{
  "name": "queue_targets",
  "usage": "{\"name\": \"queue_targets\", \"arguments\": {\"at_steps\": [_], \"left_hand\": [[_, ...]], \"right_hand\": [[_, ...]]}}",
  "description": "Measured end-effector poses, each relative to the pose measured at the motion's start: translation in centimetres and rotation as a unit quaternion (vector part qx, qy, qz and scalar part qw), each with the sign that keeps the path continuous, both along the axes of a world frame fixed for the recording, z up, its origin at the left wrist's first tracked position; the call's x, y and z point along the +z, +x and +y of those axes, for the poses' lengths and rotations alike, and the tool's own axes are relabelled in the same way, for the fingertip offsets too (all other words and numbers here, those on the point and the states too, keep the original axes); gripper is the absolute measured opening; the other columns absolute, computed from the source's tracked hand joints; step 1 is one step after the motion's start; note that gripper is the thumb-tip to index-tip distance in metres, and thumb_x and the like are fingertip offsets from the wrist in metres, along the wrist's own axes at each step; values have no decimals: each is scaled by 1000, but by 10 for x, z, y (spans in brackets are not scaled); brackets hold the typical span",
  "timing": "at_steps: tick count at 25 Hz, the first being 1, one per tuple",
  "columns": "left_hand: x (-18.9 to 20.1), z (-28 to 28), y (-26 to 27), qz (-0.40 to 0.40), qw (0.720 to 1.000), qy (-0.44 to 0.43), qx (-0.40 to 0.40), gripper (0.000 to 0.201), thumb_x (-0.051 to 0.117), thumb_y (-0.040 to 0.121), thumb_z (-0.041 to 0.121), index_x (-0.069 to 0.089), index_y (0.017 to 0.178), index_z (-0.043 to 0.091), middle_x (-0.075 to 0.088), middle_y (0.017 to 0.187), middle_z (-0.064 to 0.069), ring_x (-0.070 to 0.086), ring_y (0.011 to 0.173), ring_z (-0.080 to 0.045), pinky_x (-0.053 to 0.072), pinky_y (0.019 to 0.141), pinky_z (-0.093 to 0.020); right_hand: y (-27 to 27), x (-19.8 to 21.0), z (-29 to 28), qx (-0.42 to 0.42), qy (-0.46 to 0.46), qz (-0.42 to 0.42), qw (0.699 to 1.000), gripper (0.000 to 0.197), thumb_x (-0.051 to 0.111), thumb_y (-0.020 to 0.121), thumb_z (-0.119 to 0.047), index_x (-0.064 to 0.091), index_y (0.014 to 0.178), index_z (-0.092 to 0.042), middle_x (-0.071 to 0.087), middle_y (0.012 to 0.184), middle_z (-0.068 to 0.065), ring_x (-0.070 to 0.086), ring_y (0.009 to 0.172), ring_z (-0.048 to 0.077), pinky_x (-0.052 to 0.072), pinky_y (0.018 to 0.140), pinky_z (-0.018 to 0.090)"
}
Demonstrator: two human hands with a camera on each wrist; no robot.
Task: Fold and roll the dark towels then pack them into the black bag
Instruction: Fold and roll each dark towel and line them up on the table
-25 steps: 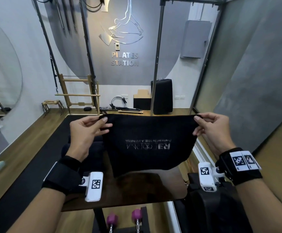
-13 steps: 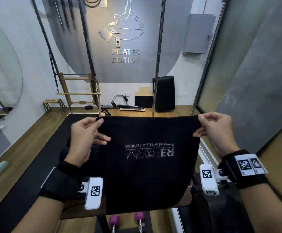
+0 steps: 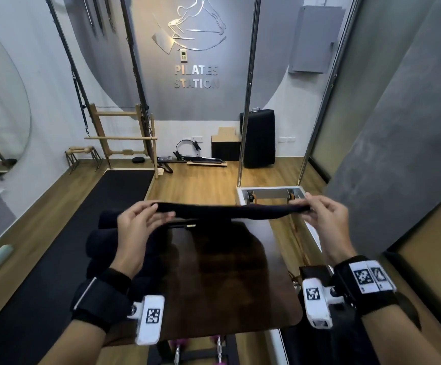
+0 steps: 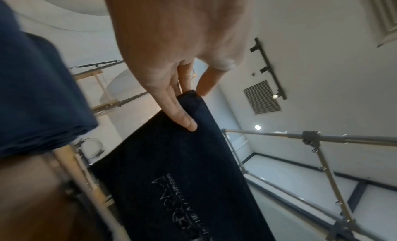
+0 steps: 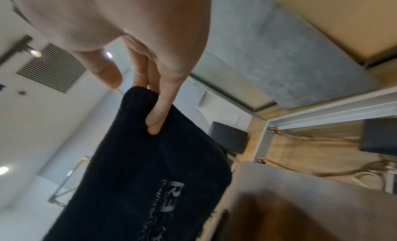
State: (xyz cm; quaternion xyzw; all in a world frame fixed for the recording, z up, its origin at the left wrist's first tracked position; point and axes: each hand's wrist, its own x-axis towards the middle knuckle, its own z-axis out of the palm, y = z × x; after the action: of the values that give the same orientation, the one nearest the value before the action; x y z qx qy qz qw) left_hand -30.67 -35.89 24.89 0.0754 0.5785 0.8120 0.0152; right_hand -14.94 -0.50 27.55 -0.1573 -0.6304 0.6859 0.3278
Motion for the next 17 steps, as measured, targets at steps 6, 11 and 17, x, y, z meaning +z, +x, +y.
{"name": "queue_targets", "arguments": {"at_steps": [6, 11, 17], "left_hand": [[-121, -9, 54, -131, 959, -252, -13, 44, 57, 109, 28, 73, 83, -4, 76, 87, -18, 75, 92, -33, 66, 76, -48], [-151, -15, 86, -110, 841, -522, -91, 40, 62, 103, 36, 62, 71, 13, 69, 75, -10, 73, 59, -25, 57, 47, -32], [-128, 16, 64, 3, 757, -643, -113, 39, 57, 101, 55, 65, 79, 23, 69, 85, 1, 69, 80, -24, 60, 76, -41]], "right_hand": [[47, -128, -28, 2, -18, -210, 978, 28, 65, 101, -16, 76, 81, 2, 78, 89, 16, 73, 100, 36, 59, 88, 44], [88, -175, -37, 47, 8, -356, 933, 30, 62, 104, -15, 71, 84, 4, 77, 82, 15, 73, 72, 30, 60, 57, 37], [66, -157, -16, 88, 77, -371, 921, 21, 63, 103, -16, 71, 89, -2, 75, 72, 15, 46, 39, 22, 39, 43, 25]]}}
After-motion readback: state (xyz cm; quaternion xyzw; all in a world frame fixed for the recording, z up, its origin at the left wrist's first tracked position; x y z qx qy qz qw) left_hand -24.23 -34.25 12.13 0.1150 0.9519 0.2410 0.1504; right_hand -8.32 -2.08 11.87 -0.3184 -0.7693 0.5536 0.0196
